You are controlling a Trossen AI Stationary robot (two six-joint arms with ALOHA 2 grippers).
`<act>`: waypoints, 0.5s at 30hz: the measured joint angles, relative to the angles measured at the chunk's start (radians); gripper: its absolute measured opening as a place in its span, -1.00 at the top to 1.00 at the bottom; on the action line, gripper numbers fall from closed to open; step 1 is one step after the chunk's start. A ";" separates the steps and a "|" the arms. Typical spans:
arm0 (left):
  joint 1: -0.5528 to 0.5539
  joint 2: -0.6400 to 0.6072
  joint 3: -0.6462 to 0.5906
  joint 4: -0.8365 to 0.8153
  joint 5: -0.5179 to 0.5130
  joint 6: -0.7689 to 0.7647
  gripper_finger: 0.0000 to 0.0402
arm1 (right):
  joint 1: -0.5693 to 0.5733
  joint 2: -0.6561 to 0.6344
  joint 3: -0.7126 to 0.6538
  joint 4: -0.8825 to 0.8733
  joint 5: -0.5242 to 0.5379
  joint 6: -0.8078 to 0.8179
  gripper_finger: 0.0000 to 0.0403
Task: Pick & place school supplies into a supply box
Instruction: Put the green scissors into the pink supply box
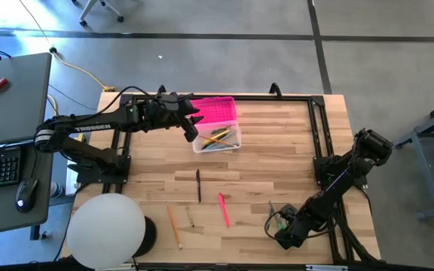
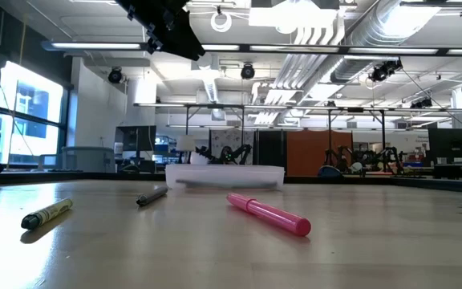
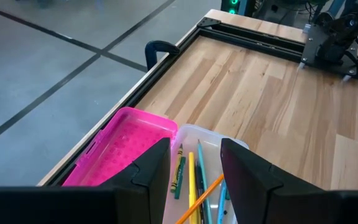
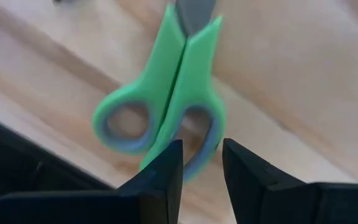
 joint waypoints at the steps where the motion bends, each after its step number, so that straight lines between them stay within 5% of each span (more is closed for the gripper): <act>1: 0.000 0.000 0.000 0.000 0.000 0.000 0.13 | 0.000 0.001 0.000 -0.008 0.020 -0.007 0.55; 15: 0.000 0.000 0.000 0.000 0.000 0.000 0.13 | -0.005 0.062 0.005 -0.004 0.088 -0.119 0.59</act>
